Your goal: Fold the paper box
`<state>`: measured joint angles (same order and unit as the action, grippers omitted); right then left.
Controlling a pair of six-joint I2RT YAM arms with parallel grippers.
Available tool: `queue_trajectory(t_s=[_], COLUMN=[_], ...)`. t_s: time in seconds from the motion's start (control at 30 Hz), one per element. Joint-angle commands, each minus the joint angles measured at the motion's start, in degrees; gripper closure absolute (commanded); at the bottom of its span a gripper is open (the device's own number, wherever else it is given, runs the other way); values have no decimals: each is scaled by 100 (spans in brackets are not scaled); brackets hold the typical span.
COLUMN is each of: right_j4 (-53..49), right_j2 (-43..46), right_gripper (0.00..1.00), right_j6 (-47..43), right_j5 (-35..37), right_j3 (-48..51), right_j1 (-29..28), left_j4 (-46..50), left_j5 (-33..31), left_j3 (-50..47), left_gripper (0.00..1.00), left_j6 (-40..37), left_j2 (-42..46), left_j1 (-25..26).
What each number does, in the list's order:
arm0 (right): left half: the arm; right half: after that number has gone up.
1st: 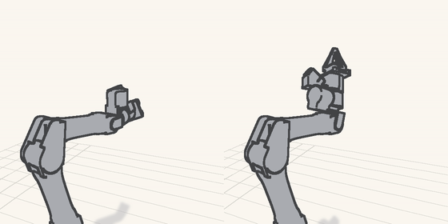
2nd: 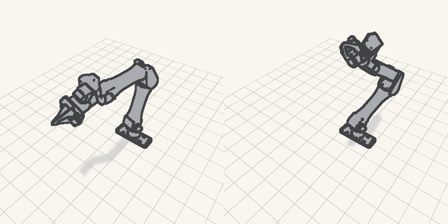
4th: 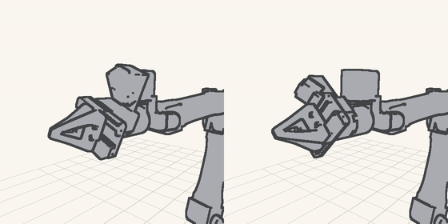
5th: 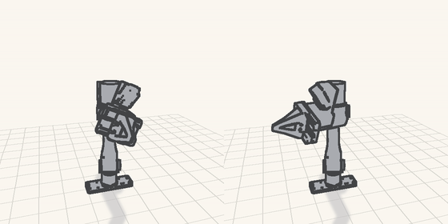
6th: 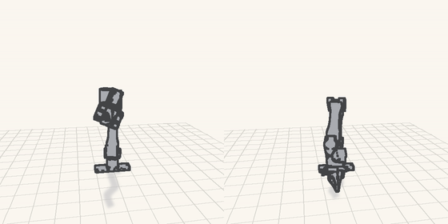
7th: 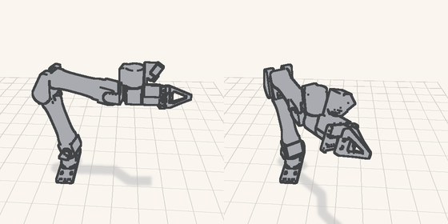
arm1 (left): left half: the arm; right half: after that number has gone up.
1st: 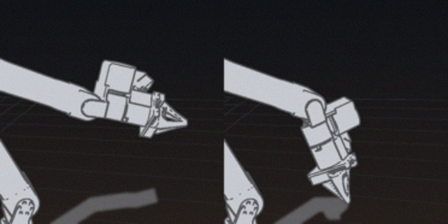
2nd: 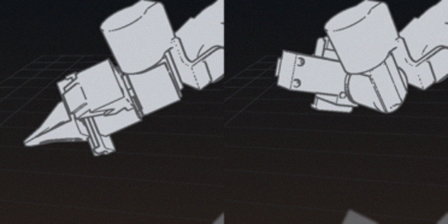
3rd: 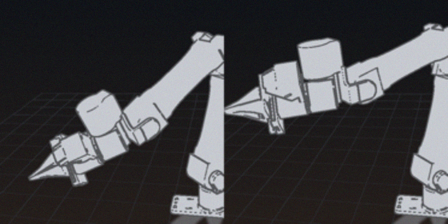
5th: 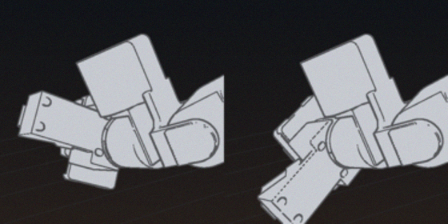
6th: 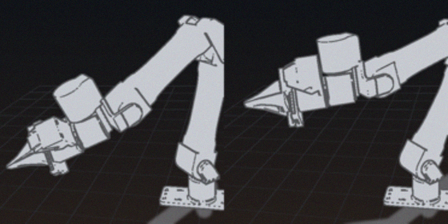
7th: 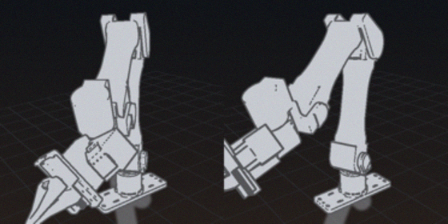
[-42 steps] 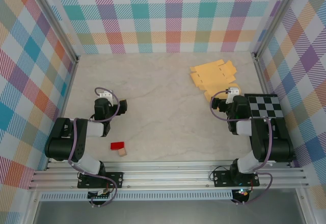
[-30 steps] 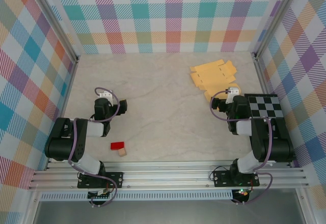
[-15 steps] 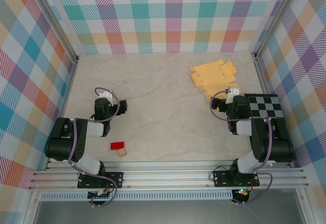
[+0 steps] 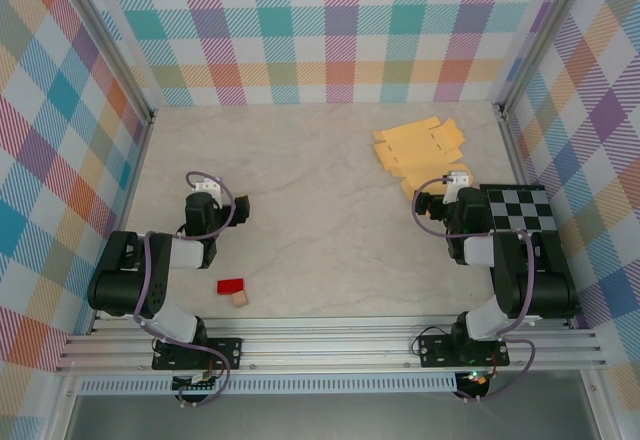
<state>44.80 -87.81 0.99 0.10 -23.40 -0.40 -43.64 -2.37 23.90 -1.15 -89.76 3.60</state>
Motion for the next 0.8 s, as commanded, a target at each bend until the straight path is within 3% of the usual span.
queue_trajectory(t_s=[0.0, 0.07, 0.13, 0.23, 0.33, 0.47, 0.57, 0.63, 0.77], right_j4=[-21, -462, -2080, -3247, -4255, -5375, -6186, -6652, -7278], right_j2=[27, 235, 641, 853, 445, -502, -1251, -1749, -2501], right_gripper=[0, 0, 0, 0, 0, 0, 0, 0, 0], right_j6=[-36, -89, 42, 549, 899, 1214, 1419, 1566, 1957], right_j5=[-166, -117, 249, 726, 974, 1056, 845, 617, 430], right_j3=[-122, -287, -962, -1720, -2607, -3898, -4867, -5445, -6273], right_j1=[32, -26, -99, -107, -108, -91, -67, -74, -74], left_j4=[-56, 327, 1505, 2643, 2742, 3627, 4449, 4436, 4221], left_j5=[63, -541, -1361, -2372, -2507, -2195, -2713, -2050, -409], left_j3=[126, 211, 622, 988, 922, 1484, 1700, 1532, 1653], left_gripper=[0, 0, 0, 0, 0, 0, 0, 0, 0], left_j6=[-79, -271, -240, 699, 1244, 1904, 3469, 4308, 4241], left_j2=[26, 375, 949, 1614, 1974, 1923, 1999, 2204, 2076], left_j1=[-65, 270, 604, 635, 630, 626, 501, 167, 129])
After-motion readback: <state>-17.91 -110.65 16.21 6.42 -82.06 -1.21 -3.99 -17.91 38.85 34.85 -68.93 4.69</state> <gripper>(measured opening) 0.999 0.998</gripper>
